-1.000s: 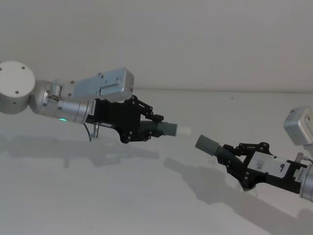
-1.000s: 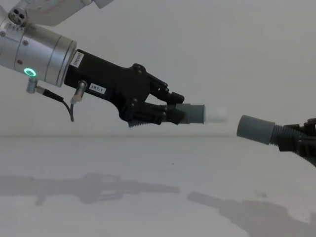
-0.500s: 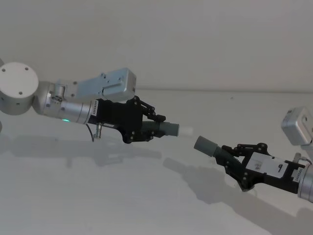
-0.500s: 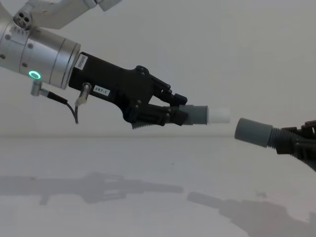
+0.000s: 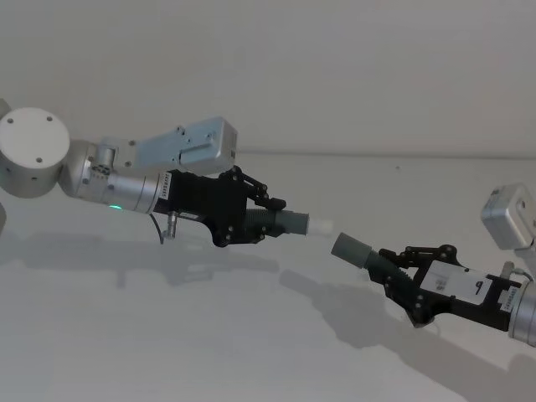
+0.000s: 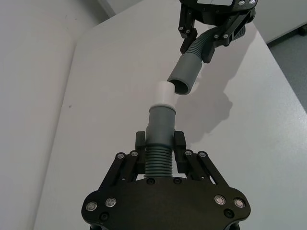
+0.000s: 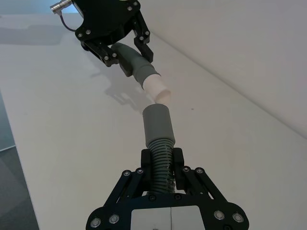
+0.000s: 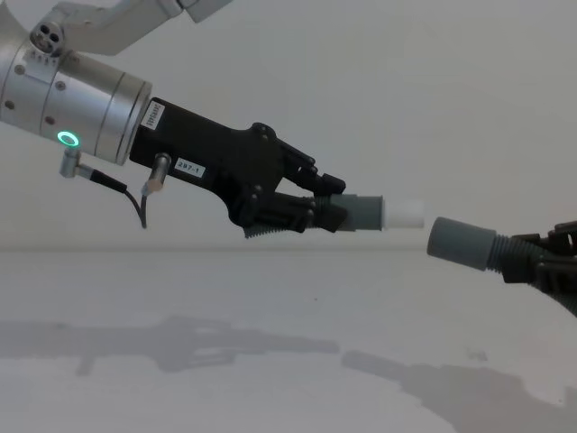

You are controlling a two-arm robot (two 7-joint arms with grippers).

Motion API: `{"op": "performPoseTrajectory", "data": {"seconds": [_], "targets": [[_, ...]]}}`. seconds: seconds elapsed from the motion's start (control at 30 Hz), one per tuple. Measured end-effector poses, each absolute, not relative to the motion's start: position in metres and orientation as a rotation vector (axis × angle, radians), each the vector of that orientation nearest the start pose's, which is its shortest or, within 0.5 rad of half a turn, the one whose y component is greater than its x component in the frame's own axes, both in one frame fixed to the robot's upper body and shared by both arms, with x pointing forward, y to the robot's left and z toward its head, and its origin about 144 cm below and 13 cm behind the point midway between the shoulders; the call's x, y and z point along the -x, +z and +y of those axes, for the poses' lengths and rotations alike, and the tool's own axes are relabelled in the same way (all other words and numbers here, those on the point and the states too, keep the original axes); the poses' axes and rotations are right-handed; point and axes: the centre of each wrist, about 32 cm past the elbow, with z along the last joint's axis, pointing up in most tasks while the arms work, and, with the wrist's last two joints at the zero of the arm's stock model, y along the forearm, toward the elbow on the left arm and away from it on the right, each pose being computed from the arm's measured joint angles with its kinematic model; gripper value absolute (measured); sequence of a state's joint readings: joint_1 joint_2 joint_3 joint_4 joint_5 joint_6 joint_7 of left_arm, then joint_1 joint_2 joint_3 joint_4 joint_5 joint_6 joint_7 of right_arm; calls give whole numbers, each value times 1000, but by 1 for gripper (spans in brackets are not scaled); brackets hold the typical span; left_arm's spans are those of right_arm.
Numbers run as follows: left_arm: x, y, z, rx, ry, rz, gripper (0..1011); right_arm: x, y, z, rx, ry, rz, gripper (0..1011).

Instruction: Use both hands to pick up one end of the pipe from the table, align the ends, and insert them.

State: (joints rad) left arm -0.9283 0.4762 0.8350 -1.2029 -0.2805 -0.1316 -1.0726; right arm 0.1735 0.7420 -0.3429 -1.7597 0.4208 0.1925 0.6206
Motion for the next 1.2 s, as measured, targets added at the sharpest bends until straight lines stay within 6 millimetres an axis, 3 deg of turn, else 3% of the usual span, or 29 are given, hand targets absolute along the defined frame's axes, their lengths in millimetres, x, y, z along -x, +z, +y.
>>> {"op": "performPoseTrajectory", "data": {"seconds": [1.2], "targets": [[-626, 1326, 211, -442, 3, -514, 333, -476, 1243, -310, 294, -611, -109, 265]]}}
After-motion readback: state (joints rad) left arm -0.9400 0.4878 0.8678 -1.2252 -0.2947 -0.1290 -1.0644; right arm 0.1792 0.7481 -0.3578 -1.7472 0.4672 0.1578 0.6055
